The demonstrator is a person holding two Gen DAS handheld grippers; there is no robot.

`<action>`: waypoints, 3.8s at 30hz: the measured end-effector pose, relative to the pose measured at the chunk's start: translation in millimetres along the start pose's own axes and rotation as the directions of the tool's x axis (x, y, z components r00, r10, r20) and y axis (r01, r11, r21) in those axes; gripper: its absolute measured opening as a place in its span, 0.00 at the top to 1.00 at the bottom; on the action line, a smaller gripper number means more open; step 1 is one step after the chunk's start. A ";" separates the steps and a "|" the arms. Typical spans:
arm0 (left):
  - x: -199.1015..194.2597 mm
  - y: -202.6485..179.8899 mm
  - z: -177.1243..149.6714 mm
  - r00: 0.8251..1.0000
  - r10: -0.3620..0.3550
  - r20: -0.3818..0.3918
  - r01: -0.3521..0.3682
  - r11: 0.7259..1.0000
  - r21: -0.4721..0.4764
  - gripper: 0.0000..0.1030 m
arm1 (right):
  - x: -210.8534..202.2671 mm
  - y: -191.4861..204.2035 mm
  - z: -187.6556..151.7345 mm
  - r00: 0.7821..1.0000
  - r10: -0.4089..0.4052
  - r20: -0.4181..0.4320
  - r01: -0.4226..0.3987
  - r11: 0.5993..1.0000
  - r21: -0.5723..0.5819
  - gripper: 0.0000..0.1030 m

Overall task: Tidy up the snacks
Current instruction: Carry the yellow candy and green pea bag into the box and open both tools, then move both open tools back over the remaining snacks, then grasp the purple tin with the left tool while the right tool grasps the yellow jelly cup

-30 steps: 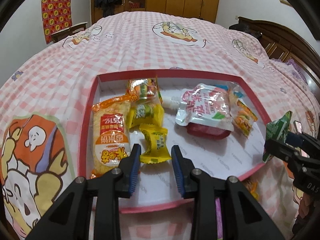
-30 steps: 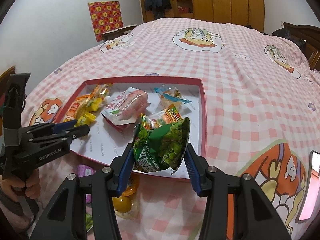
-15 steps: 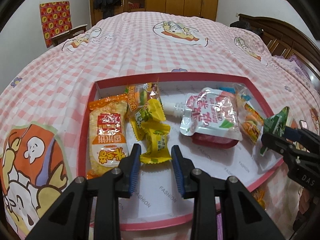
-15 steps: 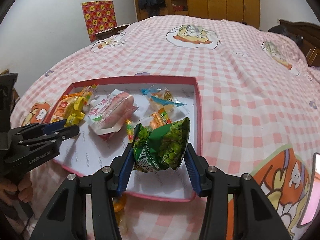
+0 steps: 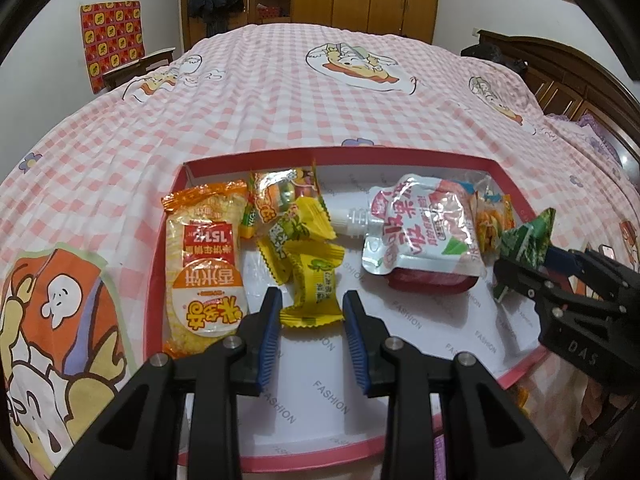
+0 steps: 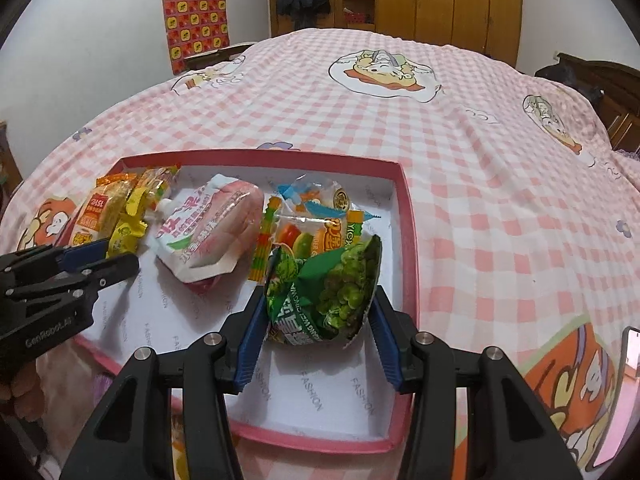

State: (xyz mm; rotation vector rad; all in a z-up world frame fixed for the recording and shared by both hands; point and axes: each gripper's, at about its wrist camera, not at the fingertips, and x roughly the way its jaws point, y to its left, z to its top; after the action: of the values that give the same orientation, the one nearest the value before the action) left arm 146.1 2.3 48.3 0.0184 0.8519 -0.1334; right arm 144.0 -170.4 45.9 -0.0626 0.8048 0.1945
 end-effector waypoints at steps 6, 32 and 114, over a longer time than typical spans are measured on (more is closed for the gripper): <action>-1.0 -0.5 -1.6 1.000 0.004 0.005 -0.004 1.000 0.004 0.68 | 0.4 -0.7 0.2 1.000 -0.002 0.016 0.002 1.000 0.003 0.51; -50.4 -19.2 -25.8 0.998 -0.053 -0.031 0.053 0.999 -0.001 0.45 | -35.2 10.1 -13.7 0.996 0.045 0.072 -0.045 0.999 -0.012 0.36; -76.5 5.0 -68.5 0.996 -0.075 -0.049 0.069 0.992 -0.107 0.48 | -55.4 35.8 -86.4 0.975 0.208 -0.075 -0.202 0.976 0.075 0.48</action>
State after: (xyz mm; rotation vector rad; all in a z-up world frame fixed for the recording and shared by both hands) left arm 45.6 20.5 60.5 -0.1085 0.9124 -0.1559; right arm 38.2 -154.7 26.6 0.0764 0.8998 0.3621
